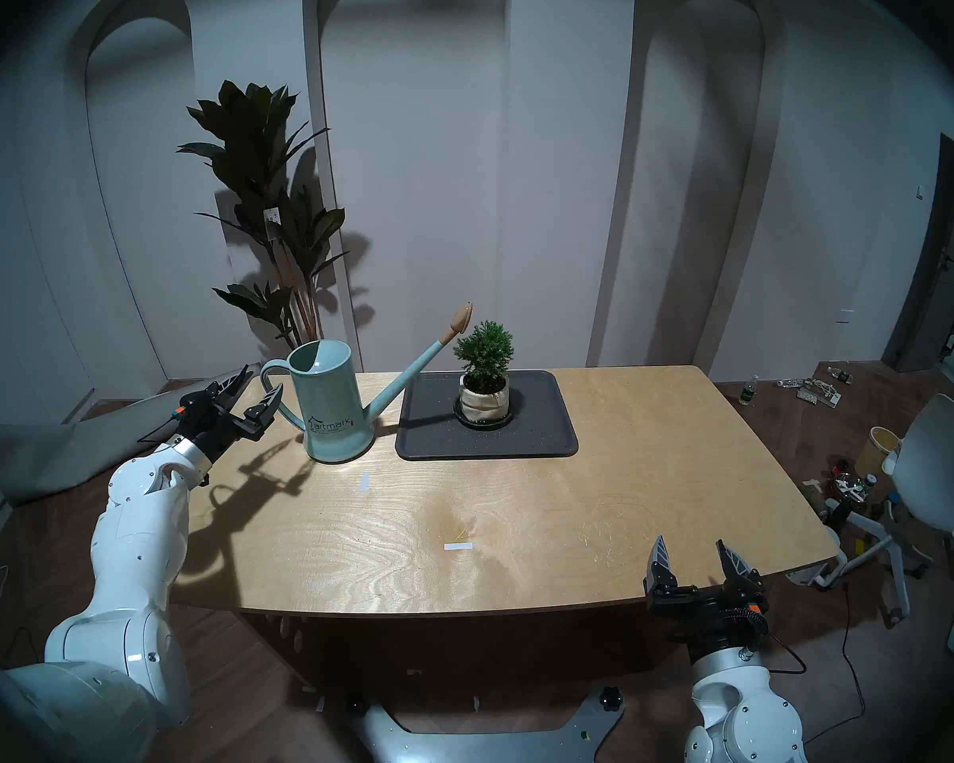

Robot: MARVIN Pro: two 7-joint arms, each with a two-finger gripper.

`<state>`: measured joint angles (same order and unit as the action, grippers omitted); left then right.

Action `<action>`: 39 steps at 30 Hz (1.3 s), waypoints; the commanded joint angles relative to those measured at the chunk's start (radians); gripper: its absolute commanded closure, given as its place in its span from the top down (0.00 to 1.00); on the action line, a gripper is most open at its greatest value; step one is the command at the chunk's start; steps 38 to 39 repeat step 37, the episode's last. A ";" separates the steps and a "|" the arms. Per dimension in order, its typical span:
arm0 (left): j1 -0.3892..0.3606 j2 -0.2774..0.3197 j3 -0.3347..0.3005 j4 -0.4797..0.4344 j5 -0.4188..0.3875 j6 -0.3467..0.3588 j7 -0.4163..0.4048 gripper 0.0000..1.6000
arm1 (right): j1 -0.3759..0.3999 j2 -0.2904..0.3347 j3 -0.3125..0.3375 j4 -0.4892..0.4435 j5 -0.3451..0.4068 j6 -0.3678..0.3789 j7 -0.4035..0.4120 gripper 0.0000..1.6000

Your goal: Pick up the watering can and pour water into the potted plant, then put the can down

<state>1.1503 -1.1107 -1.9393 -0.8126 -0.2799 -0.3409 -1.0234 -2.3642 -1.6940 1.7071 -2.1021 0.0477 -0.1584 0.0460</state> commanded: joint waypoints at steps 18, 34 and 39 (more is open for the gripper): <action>0.189 -0.055 -0.097 -0.283 -0.067 0.203 -0.011 1.00 | 0.014 0.002 0.001 -0.009 -0.002 -0.003 0.000 1.00; 0.312 -0.182 -0.100 -0.483 -0.070 0.240 0.091 1.00 | 0.124 0.026 -0.059 -0.083 -0.002 -0.008 0.031 1.00; 0.329 -0.188 -0.109 -0.499 -0.068 0.243 0.105 1.00 | 0.132 0.033 -0.068 -0.080 0.000 -0.006 0.036 1.00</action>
